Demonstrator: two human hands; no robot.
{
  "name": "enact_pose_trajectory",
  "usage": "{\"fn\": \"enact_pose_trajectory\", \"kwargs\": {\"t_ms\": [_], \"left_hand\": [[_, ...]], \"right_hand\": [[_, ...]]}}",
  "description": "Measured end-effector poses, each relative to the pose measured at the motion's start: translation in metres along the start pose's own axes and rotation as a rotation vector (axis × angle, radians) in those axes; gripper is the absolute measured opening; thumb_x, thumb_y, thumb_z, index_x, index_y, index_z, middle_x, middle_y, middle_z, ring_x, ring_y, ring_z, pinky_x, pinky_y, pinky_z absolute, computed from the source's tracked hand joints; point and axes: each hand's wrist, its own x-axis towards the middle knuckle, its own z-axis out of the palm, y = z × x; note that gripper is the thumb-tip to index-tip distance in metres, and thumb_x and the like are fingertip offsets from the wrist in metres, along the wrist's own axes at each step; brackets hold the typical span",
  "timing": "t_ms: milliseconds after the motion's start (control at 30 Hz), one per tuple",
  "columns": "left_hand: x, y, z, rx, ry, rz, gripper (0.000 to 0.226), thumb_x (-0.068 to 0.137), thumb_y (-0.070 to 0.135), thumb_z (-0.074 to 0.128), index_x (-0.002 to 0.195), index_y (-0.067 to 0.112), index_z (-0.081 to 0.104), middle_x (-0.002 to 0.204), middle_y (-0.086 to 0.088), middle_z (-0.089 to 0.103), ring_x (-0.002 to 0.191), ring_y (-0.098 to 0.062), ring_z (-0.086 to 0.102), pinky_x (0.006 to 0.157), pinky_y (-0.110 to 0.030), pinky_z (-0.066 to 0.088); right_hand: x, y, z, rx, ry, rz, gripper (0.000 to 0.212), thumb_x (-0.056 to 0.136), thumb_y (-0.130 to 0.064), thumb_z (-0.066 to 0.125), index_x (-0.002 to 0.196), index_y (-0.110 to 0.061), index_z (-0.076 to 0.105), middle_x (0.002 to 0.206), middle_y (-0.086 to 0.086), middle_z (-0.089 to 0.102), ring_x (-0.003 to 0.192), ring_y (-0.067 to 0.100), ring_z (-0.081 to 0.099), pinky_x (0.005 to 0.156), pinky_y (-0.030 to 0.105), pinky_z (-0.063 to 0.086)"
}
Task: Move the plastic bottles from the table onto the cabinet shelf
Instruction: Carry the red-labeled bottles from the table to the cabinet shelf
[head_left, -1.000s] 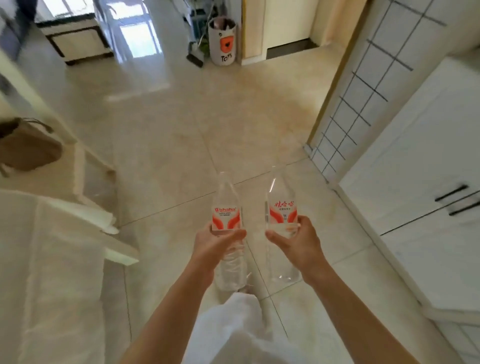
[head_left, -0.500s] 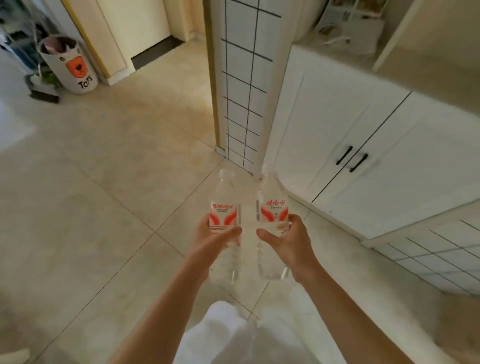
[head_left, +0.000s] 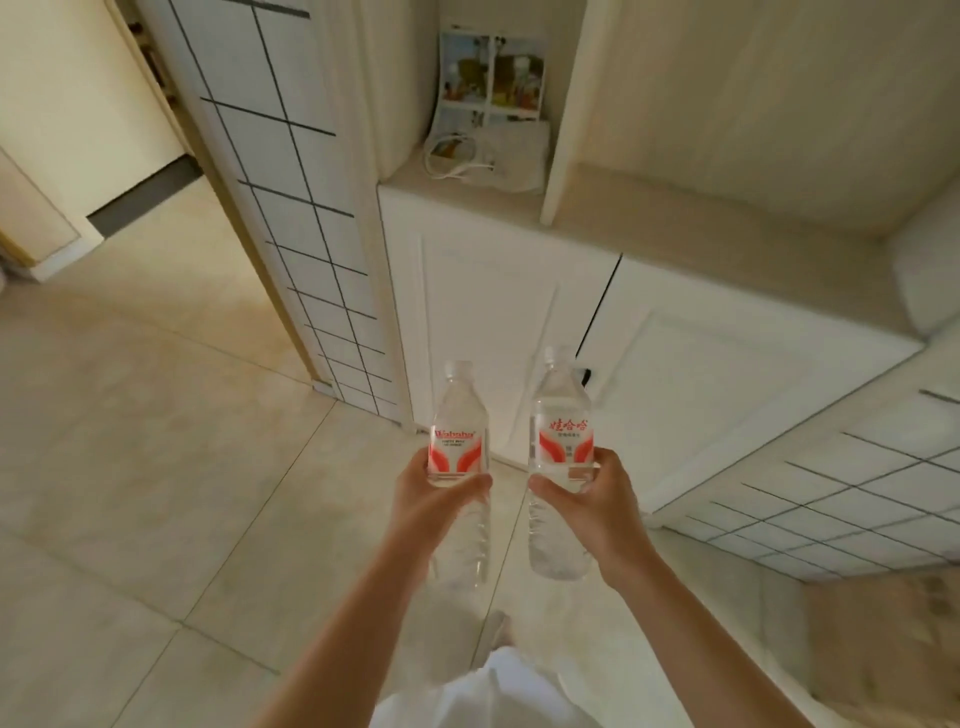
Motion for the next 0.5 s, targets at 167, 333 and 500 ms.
{"fn": "enact_pose_trajectory", "kwargs": {"t_ms": [167, 333, 500], "left_hand": [[0.039, 0.049, 0.059, 0.007, -0.019, 0.080, 0.045, 0.064, 0.014, 0.087, 0.099, 0.028, 0.062, 0.091, 0.006, 0.073, 0.083, -0.009, 0.070, 0.071, -0.024, 0.054], [0.076, 0.102, 0.100, 0.066, -0.083, 0.159, 0.047, 0.064, 0.017, 0.087, 0.101, 0.028, 0.060, 0.091, 0.009, 0.071, 0.080, -0.002, 0.068, 0.064, -0.017, 0.048], [0.124, 0.158, 0.129, 0.194, -0.134, 0.279, 0.058, 0.060, 0.025, 0.088, 0.109, 0.024, 0.056, 0.096, 0.004, 0.067, 0.088, -0.012, 0.067, 0.070, -0.023, 0.053]], "right_hand": [[0.069, -0.025, -0.044, 0.008, 0.015, -0.027, 0.062, 0.065, -0.035, 0.084, 0.116, -0.017, 0.053, 0.105, -0.003, 0.067, 0.095, 0.015, 0.065, 0.083, 0.034, 0.055], [0.124, -0.058, -0.077, 0.040, 0.081, -0.062, 0.062, 0.064, -0.032, 0.085, 0.115, -0.016, 0.053, 0.100, -0.007, 0.064, 0.094, 0.014, 0.064, 0.076, 0.027, 0.050], [0.173, -0.091, -0.103, 0.062, 0.150, -0.116, 0.059, 0.063, -0.029, 0.086, 0.113, -0.018, 0.055, 0.096, -0.011, 0.066, 0.089, 0.007, 0.064, 0.067, 0.022, 0.049]]}}
